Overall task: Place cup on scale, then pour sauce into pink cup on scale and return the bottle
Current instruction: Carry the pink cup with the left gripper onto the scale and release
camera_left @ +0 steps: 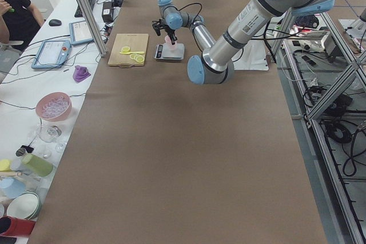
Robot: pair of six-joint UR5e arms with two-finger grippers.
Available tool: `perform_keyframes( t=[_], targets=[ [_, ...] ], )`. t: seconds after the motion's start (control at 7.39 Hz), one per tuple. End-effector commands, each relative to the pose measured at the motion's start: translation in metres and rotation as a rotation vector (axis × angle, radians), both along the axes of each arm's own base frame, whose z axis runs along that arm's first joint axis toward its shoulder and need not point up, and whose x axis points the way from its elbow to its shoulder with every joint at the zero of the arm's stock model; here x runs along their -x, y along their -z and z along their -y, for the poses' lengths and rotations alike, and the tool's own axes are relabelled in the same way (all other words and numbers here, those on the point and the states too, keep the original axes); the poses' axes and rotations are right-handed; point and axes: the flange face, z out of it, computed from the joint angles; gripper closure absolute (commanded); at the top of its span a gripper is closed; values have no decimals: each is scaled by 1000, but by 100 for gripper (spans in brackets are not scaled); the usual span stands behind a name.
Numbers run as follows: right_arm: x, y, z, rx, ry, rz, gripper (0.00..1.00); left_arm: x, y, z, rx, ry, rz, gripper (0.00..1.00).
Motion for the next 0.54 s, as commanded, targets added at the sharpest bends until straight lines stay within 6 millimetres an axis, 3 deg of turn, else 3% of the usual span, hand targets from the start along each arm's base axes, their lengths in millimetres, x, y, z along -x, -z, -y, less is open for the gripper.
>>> perform_keyframes(
  t=[0.0,0.14,0.27,0.41],
  targets=[
    [0,0,0,0,0,0,100,1,-1,3,-21,20,4,100],
    [0,0,0,0,0,0,100,2,-6,4,-20,21,10,93],
    [-1,0,0,0,-2,0,100,1,-12,4,-21,22,18,79],
    [-1,0,0,1,-2,-1,100,2,-15,4,-19,22,21,76]
  ],
)
